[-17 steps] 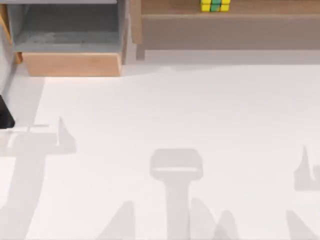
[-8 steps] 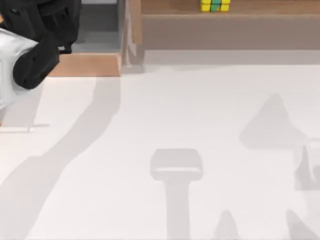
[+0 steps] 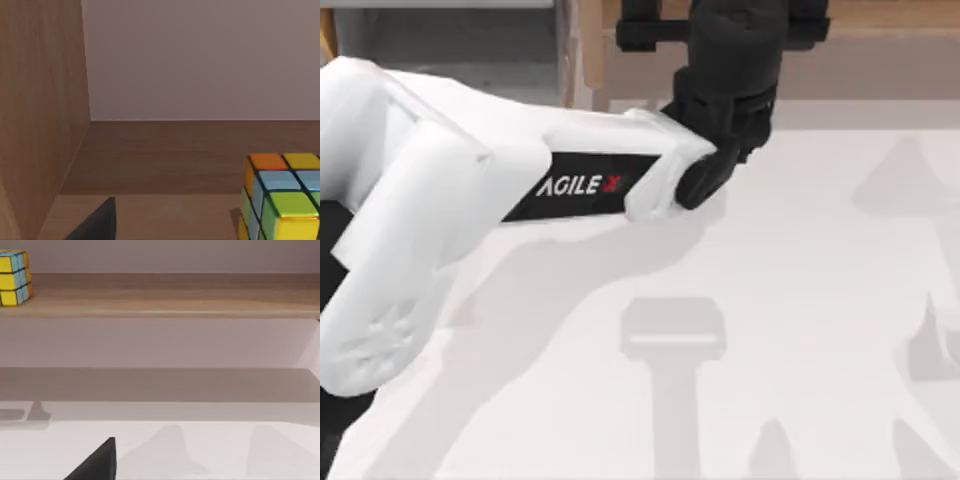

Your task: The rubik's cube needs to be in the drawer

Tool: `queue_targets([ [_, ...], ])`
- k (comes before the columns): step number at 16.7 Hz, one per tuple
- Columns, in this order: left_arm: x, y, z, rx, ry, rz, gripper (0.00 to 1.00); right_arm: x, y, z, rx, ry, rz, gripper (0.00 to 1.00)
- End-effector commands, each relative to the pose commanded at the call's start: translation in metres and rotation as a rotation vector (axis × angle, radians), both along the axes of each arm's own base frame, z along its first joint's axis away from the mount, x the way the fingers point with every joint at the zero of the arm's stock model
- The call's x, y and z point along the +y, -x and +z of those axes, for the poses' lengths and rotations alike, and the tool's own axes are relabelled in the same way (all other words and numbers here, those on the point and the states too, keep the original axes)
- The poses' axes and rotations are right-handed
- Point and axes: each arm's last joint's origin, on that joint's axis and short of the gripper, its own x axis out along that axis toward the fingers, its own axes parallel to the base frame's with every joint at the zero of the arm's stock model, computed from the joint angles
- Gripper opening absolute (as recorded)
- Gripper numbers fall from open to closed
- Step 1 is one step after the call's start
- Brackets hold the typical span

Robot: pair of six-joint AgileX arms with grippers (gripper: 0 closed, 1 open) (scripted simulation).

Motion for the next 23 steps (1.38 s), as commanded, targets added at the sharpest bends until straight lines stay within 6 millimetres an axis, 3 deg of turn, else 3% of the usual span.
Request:
queue_targets([
  [3,-0.032,0.0,-0.038,0.01,-0.003,0.001,1.0,0.0,0.0,0.0,0.0,0.0,0.0,1.0],
  [6,-0.042,0.001,-0.054,0.015,-0.004,0.006,1.0,0.0,0.0,0.0,0.0,0.0,0.0,1.0],
  [16,-0.045,-0.005,-0.056,0.015,-0.005,0.005,1.0,0.0,0.0,0.0,0.0,0.0,0.0,1.0],
  [23,-0.045,-0.049,-0.047,0.005,-0.001,0.008,1.0,0.0,0.0,0.0,0.0,0.0,0.0,1.0],
])
